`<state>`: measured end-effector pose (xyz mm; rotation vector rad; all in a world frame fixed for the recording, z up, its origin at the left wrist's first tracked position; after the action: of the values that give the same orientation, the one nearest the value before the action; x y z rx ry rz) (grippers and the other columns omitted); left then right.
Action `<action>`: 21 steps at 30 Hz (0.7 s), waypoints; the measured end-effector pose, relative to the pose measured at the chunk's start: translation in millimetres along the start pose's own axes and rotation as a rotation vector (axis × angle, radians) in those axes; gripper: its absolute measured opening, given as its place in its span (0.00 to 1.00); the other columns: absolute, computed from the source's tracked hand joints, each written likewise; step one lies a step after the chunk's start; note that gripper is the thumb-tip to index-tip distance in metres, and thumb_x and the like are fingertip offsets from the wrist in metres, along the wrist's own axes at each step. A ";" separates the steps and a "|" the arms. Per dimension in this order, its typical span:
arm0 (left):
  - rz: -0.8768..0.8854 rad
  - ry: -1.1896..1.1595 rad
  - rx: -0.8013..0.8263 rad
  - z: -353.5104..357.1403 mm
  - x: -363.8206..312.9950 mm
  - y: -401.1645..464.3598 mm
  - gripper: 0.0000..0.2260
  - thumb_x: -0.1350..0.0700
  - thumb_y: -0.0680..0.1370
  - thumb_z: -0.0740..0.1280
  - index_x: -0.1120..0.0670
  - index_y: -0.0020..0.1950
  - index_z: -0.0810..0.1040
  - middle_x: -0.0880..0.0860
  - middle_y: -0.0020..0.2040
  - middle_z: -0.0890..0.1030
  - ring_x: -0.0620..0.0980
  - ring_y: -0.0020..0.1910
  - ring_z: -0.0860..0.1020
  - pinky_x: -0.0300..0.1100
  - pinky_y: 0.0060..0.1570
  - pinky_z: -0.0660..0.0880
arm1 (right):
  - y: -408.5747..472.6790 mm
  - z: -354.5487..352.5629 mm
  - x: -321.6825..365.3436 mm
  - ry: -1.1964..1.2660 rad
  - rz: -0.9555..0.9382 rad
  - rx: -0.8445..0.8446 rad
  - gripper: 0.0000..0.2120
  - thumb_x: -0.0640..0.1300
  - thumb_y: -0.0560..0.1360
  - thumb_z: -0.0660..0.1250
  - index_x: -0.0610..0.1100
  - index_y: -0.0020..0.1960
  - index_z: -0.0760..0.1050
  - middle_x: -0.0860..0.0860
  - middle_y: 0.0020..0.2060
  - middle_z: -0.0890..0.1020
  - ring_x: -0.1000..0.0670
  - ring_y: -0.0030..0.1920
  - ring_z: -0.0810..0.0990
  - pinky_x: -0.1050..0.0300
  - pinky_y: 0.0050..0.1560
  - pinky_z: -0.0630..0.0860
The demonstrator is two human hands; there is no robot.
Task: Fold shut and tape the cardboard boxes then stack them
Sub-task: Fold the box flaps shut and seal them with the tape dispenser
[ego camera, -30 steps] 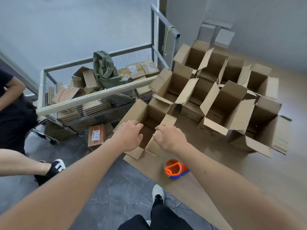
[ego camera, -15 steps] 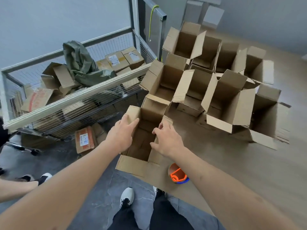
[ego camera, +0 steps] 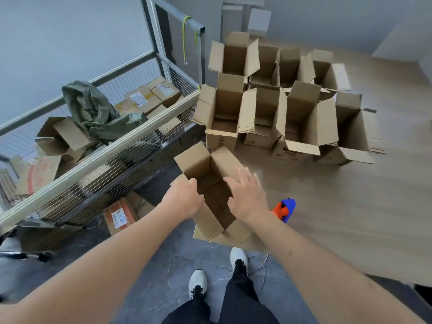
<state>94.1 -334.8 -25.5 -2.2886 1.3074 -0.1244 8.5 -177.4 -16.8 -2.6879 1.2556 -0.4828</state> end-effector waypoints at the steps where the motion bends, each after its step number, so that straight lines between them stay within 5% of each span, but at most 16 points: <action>1: 0.019 0.026 -0.011 -1.6 -1.4 -0.7 0.12 0.46 0.82 0.60 0.55 0.57 0.72 0.57 0.55 0.78 0.57 0.49 0.79 0.47 0.44 0.72 | -6.3 -2.0 -2.2 -0.041 0.071 -0.030 0.28 0.44 0.77 0.69 0.51 0.76 0.67 0.44 0.80 0.58 0.37 0.81 0.52 0.40 0.80 0.53; 3: 0.023 0.040 -0.007 -4.1 -3.5 -2.9 0.09 0.49 0.82 0.60 0.53 0.55 0.73 0.54 0.52 0.79 0.57 0.52 0.79 0.47 0.46 0.72 | -17.5 -1.9 -10.0 -0.096 0.248 0.001 0.33 0.50 0.77 0.69 0.49 0.78 0.62 0.44 0.81 0.56 0.34 0.80 0.51 0.37 0.79 0.53; 7: 0.075 0.131 -0.044 -8.5 -11.7 -4.0 0.08 0.50 0.81 0.65 0.52 0.56 0.76 0.48 0.39 0.70 0.51 0.42 0.74 0.45 0.42 0.72 | -37.4 11.4 -23.4 -0.015 0.526 0.164 0.41 0.56 0.78 0.67 0.48 0.82 0.48 0.43 0.82 0.43 0.28 0.79 0.47 0.30 0.72 0.60; 10: 0.184 0.175 -0.134 -11.4 -16.9 0.7 0.07 0.51 0.81 0.65 0.52 0.56 0.72 0.53 0.49 0.74 0.52 0.47 0.72 0.46 0.47 0.75 | -40.9 30.0 -28.1 0.193 0.551 0.212 0.41 0.50 0.80 0.67 0.50 0.83 0.44 0.40 0.81 0.41 0.29 0.76 0.55 0.41 0.65 0.71; 13: 0.311 0.308 -0.168 -7.0 -18.2 9.4 0.15 0.48 0.81 0.64 0.50 0.67 0.71 0.62 0.66 0.71 0.60 0.66 0.70 0.52 0.63 0.72 | -37.8 36.7 -36.7 0.259 0.554 0.135 0.38 0.46 0.80 0.65 0.53 0.82 0.47 0.40 0.79 0.50 0.34 0.71 0.64 0.46 0.62 0.72; 15: 0.321 0.357 -0.126 -2.2 -14.1 14.8 0.23 0.45 0.82 0.61 0.48 0.77 0.66 0.64 0.76 0.62 0.65 0.78 0.58 0.58 0.75 0.62 | -36.2 38.2 -41.6 0.255 0.535 0.033 0.34 0.45 0.80 0.64 0.55 0.81 0.52 0.42 0.74 0.61 0.37 0.67 0.67 0.46 0.60 0.74; 21: 0.243 0.249 -0.103 4.1 0.3 12.2 0.28 0.43 0.83 0.57 0.47 0.82 0.56 0.64 0.81 0.50 0.66 0.81 0.48 0.62 0.78 0.56 | -34.1 37.5 -52.9 0.526 0.490 -0.168 0.28 0.41 0.80 0.63 0.54 0.78 0.66 0.44 0.62 0.76 0.41 0.63 0.75 0.51 0.62 0.74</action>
<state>86.1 -338.5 -34.8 -2.2307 1.7454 -0.2710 14.1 -115.4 -55.5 -2.3055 2.0947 -1.0869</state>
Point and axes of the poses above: each hand's wrist, its own y-axis towards the middle knuckle, its own z-axis out of the palm, x = y × z, the point moved 6 cm from there along y, towards the middle knuckle
